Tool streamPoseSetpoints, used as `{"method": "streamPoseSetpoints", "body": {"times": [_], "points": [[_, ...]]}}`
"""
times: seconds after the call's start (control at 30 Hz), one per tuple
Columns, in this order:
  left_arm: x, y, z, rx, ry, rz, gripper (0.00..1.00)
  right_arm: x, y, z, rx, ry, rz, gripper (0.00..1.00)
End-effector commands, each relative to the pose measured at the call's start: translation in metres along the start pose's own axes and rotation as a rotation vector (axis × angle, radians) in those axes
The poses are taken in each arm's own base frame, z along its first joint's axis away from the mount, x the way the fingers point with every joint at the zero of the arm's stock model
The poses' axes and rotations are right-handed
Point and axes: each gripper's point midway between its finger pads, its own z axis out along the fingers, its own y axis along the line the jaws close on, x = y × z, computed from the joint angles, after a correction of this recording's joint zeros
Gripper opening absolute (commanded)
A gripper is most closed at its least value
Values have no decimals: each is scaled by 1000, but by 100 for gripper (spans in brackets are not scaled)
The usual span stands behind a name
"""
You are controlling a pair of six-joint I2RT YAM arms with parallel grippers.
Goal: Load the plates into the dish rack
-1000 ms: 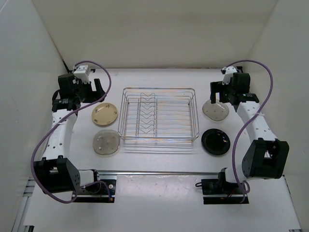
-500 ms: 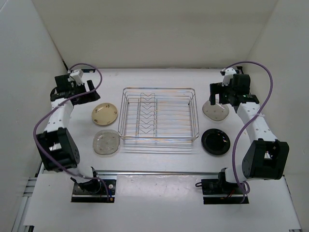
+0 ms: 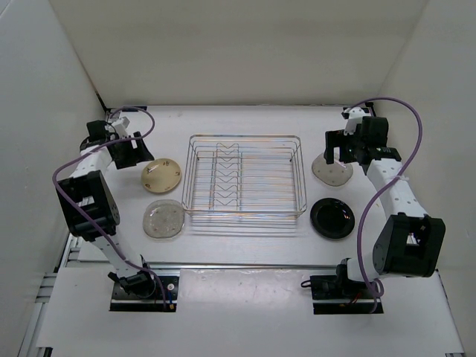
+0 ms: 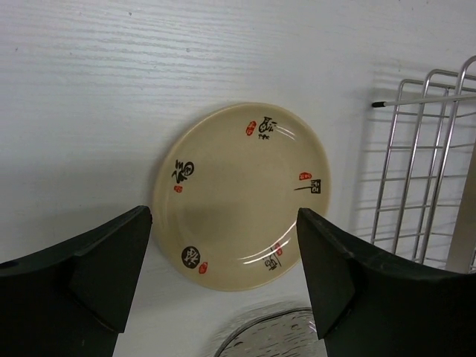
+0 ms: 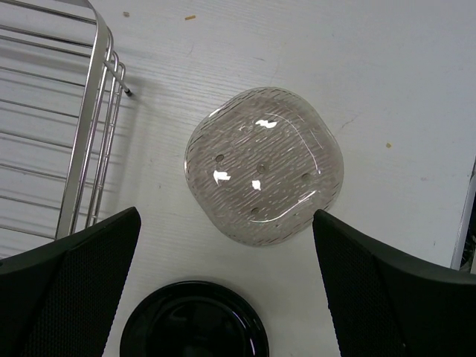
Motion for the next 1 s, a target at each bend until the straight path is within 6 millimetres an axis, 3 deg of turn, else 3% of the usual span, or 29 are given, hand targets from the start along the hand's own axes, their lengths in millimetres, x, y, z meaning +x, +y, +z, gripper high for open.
{"method": "streamPoseSetpoints", "body": {"times": [0.0,0.37,0.97], "points": [[-16,6,-2,-7,-35,34,89,-11,4,-7,-21,-45,-10,100],[-4,39,8,-53,1,1,87,-13,4,-6,-28,-56,-22,100],[14,45,29,-18,60,-15,74,-11,3,-8,-30,-57,-16,100]]}}
